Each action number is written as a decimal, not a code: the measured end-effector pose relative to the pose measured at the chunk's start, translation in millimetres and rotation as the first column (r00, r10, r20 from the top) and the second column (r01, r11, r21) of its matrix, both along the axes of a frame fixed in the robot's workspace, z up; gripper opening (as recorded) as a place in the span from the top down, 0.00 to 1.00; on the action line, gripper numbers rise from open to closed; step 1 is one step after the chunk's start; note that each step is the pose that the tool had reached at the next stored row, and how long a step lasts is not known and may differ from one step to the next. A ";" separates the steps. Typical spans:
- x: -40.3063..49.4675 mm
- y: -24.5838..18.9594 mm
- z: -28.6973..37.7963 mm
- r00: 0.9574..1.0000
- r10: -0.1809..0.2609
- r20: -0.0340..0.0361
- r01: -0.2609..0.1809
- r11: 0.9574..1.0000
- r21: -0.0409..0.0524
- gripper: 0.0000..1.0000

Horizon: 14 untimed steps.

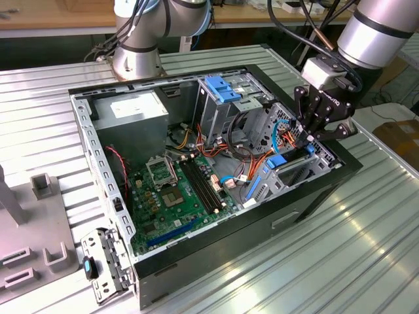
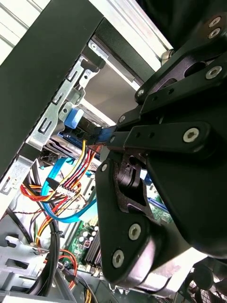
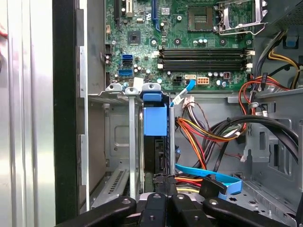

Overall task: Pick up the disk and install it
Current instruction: 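Insert the first disk wire, then insert the second disk wire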

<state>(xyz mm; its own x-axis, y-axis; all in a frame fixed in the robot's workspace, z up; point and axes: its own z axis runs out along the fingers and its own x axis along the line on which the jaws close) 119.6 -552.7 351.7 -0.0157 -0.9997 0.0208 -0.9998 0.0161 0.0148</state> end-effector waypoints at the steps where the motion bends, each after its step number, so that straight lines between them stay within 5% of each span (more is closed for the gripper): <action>1: 0.0 0.0 0.2 1.000 0.000 0.000 0.000 1.000 0.000 0.89; 10: 0.0 0.0 3.9 1.000 0.000 0.000 0.000 1.000 -0.001 0.89; 12: 0.0 0.3 22.8 1.000 0.000 -0.001 0.000 1.000 0.000 0.89; 14: 0.0 1.8 30.8 1.000 0.000 -0.003 0.000 1.000 -0.001 0.89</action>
